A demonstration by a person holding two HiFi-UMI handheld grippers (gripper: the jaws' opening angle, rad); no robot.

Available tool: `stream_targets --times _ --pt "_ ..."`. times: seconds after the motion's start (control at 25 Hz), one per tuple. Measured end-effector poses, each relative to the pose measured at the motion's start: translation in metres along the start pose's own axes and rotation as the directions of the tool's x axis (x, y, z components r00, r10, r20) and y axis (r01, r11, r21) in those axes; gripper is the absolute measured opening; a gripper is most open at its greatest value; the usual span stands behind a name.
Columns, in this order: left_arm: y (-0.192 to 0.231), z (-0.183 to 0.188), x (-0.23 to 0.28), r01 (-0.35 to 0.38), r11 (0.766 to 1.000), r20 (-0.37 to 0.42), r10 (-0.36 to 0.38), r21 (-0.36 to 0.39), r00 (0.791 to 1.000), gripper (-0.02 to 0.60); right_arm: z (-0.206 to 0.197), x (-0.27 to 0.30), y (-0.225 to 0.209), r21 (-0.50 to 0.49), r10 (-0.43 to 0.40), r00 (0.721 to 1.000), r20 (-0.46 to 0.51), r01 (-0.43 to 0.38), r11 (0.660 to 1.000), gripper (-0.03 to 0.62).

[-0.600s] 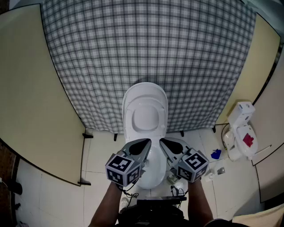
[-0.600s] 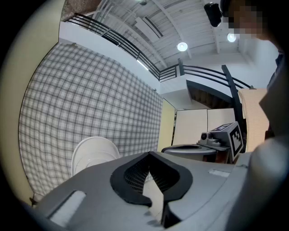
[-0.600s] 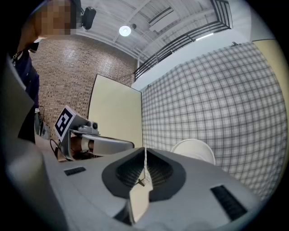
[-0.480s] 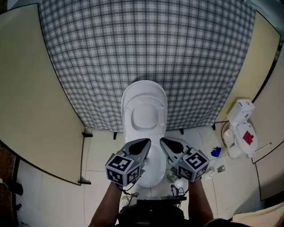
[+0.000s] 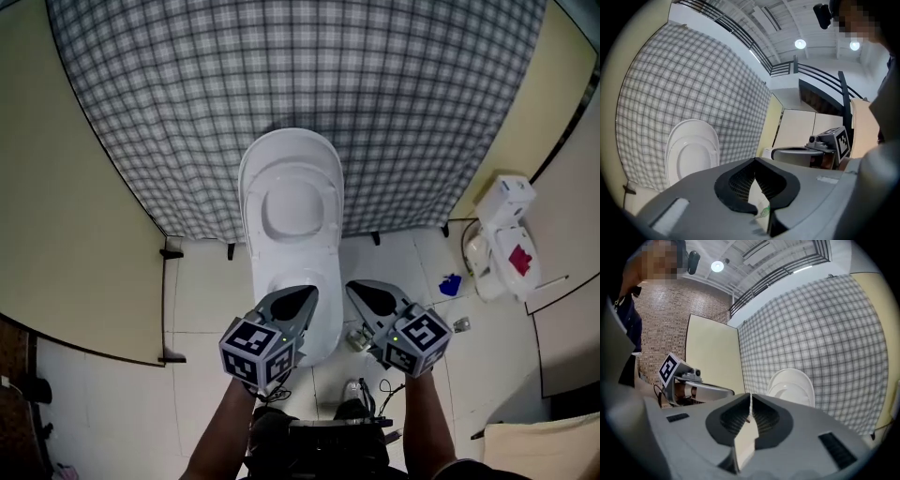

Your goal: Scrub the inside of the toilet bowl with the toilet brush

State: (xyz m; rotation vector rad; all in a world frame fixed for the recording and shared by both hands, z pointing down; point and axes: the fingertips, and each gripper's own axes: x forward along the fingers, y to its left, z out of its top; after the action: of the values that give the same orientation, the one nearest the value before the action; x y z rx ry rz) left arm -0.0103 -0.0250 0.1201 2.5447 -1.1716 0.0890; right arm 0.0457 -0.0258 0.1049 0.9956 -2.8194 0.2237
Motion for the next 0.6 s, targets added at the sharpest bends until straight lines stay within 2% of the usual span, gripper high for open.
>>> stream_targets --times 0.28,0.44,0.6 --pt "0.004 -0.055 0.024 0.011 0.997 -0.085 -0.017 -0.074 0.996 0.006 -0.052 -0.010 -0.023 0.082 0.013 0.998 -0.066 -0.007 0.997 0.028" --pt "0.011 -0.100 0.036 0.000 0.995 -0.142 -0.014 -0.105 0.990 0.006 -0.093 -0.015 -0.040 0.103 -0.016 0.991 -0.129 0.029 0.994 0.028" --pt "0.021 -0.142 0.054 0.002 0.991 -0.152 -0.023 -0.137 0.988 0.005 -0.140 -0.012 -0.063 0.148 -0.039 0.988 -0.148 0.061 0.987 0.029"
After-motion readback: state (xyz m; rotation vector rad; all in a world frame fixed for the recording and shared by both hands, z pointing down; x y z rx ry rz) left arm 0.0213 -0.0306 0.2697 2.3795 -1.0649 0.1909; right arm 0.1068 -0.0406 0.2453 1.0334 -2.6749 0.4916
